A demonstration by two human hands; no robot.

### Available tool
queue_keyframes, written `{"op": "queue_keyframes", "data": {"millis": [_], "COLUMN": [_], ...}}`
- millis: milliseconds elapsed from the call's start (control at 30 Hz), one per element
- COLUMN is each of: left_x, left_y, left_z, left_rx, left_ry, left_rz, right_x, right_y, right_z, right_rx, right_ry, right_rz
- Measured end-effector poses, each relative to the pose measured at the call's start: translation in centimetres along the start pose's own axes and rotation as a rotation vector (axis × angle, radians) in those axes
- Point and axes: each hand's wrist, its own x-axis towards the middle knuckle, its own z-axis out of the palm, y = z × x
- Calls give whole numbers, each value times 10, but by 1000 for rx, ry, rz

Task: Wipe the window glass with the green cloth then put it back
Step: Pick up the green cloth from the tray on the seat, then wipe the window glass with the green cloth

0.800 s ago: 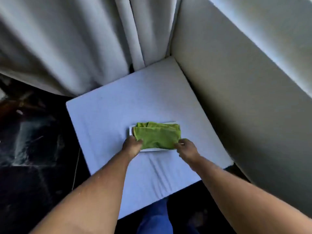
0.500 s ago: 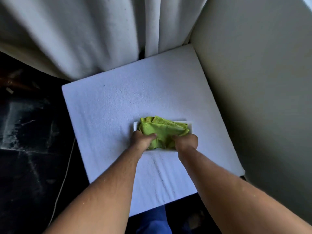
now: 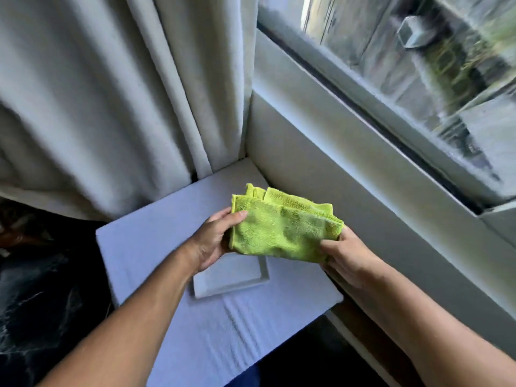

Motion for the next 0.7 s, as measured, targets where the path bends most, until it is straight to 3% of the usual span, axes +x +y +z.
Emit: {"op": "queue_keyframes", "data": {"millis": [133, 267, 367, 467, 533, 633, 700], "left_x": [-37, -88, -137, -209, -253, -309, -331], "left_y": [57, 111, 152, 189, 208, 222, 227], "left_z": [122, 273, 408, 545, 615, 698, 728], "left_rx": [149, 472, 633, 712, 768, 894, 960], "left_ry": [-167, -394, -540, -768, -929, -1124, -1142], "left_rz": [168, 420, 701, 922, 955, 985, 1036], "right_x": [-114, -265, -391, -508, -566, -631, -646], "right_y": [-70, -119, -151, -188, -212, -250, -276], "right_z": [-39, -96, -138, -173, -197, -230, -250], "right_rx": [136, 41, -188, -556, -961, -1507, -1824], "right_ry": [103, 535, 874, 1282, 1549, 1899, 2070], "right_rz": [-181, -563, -872, -1146, -1208, -1058, -898]}}
